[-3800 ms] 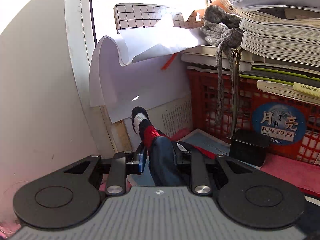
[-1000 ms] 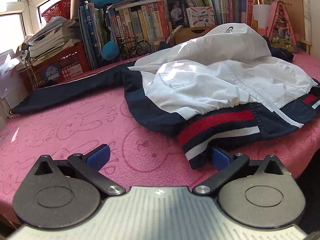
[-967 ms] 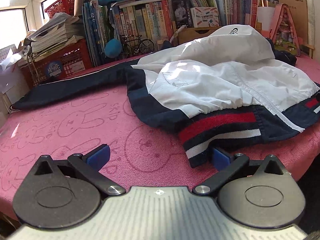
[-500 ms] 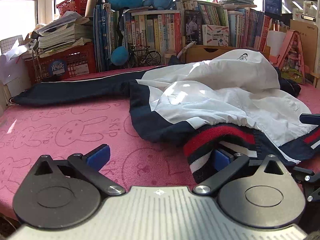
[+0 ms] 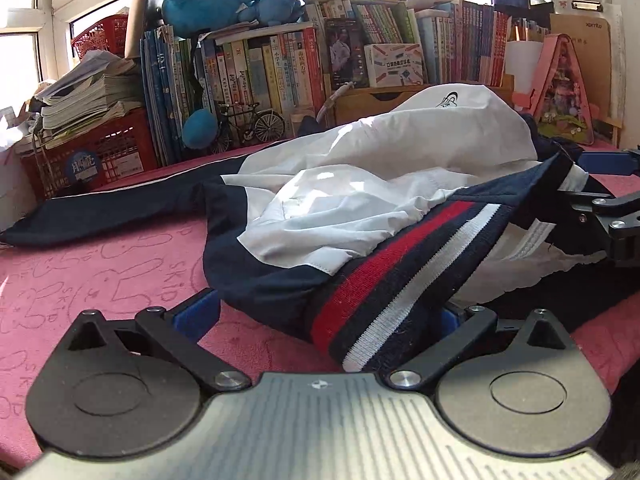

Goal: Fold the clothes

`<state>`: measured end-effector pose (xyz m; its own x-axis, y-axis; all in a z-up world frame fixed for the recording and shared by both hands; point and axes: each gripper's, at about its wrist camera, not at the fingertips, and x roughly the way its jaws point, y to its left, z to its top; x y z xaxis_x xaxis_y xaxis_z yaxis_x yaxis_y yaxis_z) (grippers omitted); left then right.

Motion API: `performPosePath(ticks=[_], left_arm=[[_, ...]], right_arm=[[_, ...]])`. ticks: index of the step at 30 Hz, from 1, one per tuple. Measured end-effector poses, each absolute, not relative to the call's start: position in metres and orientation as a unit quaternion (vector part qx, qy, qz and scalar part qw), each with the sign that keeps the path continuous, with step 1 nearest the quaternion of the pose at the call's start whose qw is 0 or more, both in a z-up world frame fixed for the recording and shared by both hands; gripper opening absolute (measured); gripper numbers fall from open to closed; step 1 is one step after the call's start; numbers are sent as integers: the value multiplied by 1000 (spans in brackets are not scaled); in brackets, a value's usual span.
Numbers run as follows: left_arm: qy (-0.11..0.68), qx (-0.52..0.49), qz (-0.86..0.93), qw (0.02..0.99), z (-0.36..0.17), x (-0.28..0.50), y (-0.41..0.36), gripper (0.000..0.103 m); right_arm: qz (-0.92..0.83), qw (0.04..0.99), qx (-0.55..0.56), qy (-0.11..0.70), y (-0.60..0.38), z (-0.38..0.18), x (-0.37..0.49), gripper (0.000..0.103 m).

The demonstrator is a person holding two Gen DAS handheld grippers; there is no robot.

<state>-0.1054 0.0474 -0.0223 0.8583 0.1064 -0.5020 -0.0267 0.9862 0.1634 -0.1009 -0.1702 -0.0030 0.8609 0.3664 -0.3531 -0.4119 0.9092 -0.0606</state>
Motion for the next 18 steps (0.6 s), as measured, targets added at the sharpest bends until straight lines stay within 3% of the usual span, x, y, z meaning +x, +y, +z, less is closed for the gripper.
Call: performPosePath(ticks=[10,16,18], left_arm=[[207,137,191,950,8,-139,102,103],[224,107,172,953,35,-178,134,103],[211,180,181,943,37,-193,120,103]], right_arm=[[93,960,-179,196,-192,-39,-131,103],[61,975,-75,200,-249,-16,-123,103],[61,977,-101,180,-244,-9,-130,103]])
